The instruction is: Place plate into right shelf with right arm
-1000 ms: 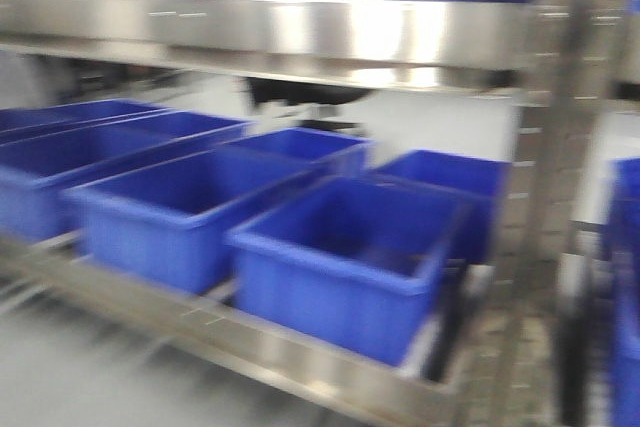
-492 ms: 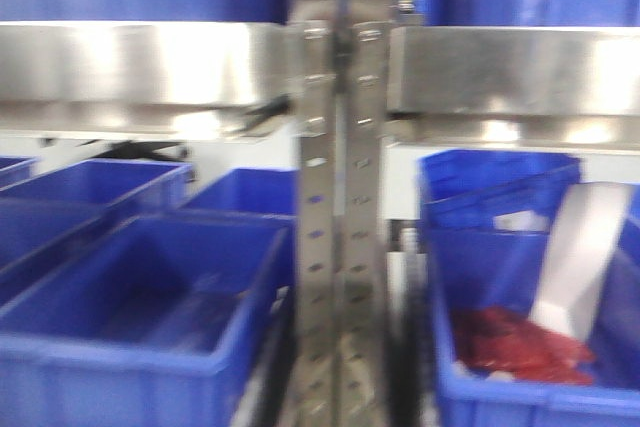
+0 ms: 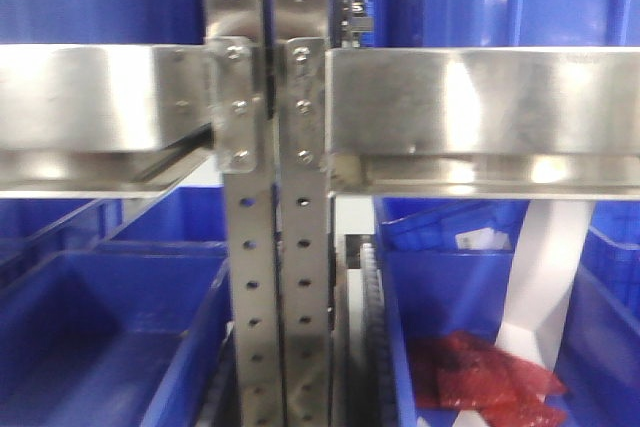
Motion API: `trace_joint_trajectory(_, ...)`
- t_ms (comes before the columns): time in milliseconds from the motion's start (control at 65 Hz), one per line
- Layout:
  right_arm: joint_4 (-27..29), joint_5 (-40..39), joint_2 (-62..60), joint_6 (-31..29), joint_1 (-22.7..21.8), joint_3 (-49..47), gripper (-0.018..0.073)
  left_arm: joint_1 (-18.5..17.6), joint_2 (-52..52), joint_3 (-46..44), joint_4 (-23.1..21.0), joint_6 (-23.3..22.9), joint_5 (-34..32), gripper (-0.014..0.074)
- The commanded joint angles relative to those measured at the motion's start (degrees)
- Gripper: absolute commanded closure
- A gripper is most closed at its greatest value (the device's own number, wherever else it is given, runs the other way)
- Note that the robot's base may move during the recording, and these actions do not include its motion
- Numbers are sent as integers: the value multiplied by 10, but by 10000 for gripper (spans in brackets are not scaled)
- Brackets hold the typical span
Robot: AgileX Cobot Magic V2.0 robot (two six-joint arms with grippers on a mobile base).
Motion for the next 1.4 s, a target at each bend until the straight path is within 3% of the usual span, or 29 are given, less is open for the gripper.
trace_joint_trajectory(0, -2, -57, 10, -2, -2, -18, 505, 1, -6, 5, -1, -1, -47, 643)
trace_joint_trajectory(1108, 3, -92, 10, -1, -2, -22, 505, -1, -6, 5, -1, -1, -47, 643)
trace_joint_trajectory(1262, 28, -92, 41, 1, -2, -91, 505, -1, -6, 5, -1, -1, -47, 643)
trace_joint_trajectory(1385, 28, -36, 133, 1, -2, -210, 505, -1, -6, 5, -1, -1, -47, 643)
